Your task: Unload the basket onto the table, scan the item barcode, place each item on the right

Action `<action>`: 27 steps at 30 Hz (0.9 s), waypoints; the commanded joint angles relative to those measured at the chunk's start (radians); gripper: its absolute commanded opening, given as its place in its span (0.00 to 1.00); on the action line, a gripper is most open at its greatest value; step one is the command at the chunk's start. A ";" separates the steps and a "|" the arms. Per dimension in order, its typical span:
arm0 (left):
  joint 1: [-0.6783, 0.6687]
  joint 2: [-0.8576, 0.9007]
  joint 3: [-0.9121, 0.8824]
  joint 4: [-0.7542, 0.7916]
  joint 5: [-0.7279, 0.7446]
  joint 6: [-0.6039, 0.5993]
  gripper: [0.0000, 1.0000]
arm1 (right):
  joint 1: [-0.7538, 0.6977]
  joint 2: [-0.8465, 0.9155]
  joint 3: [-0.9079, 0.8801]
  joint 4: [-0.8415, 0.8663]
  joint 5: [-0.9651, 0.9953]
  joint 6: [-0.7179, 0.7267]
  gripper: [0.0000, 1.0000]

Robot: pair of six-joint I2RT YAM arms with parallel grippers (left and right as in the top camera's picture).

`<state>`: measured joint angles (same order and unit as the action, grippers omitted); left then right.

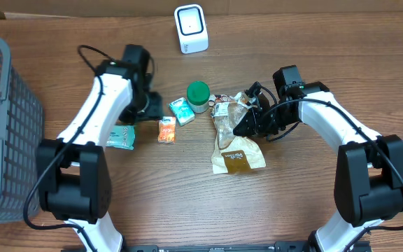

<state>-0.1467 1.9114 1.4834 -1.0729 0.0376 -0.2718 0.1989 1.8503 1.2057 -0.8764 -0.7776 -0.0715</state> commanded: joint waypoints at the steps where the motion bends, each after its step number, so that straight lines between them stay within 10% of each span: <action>1: 0.092 -0.002 -0.020 -0.013 -0.116 -0.103 0.61 | 0.003 -0.010 0.003 0.002 -0.008 -0.007 0.04; 11: 0.192 -0.002 -0.248 0.175 -0.184 -0.109 0.56 | 0.003 -0.010 0.003 -0.023 0.030 -0.007 0.04; 27: -0.036 -0.002 -0.374 0.478 0.307 -0.162 0.52 | -0.008 -0.010 0.027 -0.021 0.056 -0.002 0.04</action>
<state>-0.1226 1.8561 1.1599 -0.6044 0.1535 -0.3725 0.1986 1.8507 1.2057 -0.8875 -0.7433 -0.0711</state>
